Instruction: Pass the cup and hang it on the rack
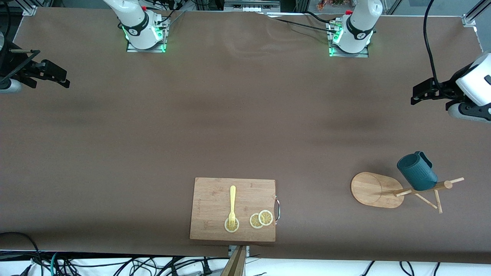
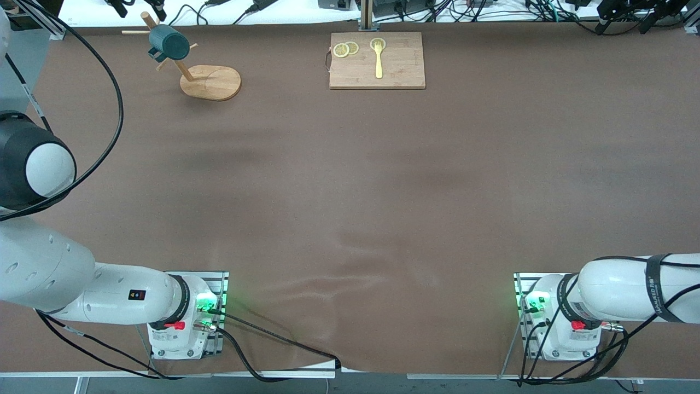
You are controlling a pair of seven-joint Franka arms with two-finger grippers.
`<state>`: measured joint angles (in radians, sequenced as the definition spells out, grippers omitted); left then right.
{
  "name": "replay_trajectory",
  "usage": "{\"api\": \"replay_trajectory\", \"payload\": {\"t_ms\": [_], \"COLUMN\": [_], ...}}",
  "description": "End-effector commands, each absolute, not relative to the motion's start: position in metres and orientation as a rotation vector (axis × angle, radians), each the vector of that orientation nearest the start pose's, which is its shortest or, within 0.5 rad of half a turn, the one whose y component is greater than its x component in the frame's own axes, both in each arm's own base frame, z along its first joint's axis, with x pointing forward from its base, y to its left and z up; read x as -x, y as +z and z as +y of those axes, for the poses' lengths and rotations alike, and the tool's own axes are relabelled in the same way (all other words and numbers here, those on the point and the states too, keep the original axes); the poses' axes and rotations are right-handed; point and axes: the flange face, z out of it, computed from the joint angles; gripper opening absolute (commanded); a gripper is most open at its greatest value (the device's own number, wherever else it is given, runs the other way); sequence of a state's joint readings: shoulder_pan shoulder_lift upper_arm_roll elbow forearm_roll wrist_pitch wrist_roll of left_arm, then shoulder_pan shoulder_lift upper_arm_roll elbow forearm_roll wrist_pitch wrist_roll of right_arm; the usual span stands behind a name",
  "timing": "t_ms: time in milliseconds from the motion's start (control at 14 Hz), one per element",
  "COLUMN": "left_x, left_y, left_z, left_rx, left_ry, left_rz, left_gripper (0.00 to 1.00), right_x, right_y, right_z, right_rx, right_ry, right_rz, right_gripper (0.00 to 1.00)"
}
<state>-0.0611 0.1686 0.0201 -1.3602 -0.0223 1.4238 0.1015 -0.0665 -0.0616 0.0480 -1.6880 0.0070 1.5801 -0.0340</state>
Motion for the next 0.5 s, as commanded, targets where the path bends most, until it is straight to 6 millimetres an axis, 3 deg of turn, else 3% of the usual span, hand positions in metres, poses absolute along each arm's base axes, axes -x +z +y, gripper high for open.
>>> {"api": "replay_trajectory", "payload": {"t_ms": [0,427], "left_x": [-0.5874,-0.5906], "left_y": [0.6141,0.6107], "left_z": [-0.0311,-0.0312], "left_rx": [3.136,3.119], "left_ry": [0.171,0.195], "left_rz": [0.223,0.233], "left_gripper": [1.00,1.00], "right_x": [-0.5351,-0.5357], "right_y": [0.6078,0.6071], "right_z": [-0.0079,-0.0081], "right_rx": [3.121,3.115], "right_ry": [0.083,0.083], "right_rz": [-0.018,-0.013], "right_gripper": [1.00,1.00]}}
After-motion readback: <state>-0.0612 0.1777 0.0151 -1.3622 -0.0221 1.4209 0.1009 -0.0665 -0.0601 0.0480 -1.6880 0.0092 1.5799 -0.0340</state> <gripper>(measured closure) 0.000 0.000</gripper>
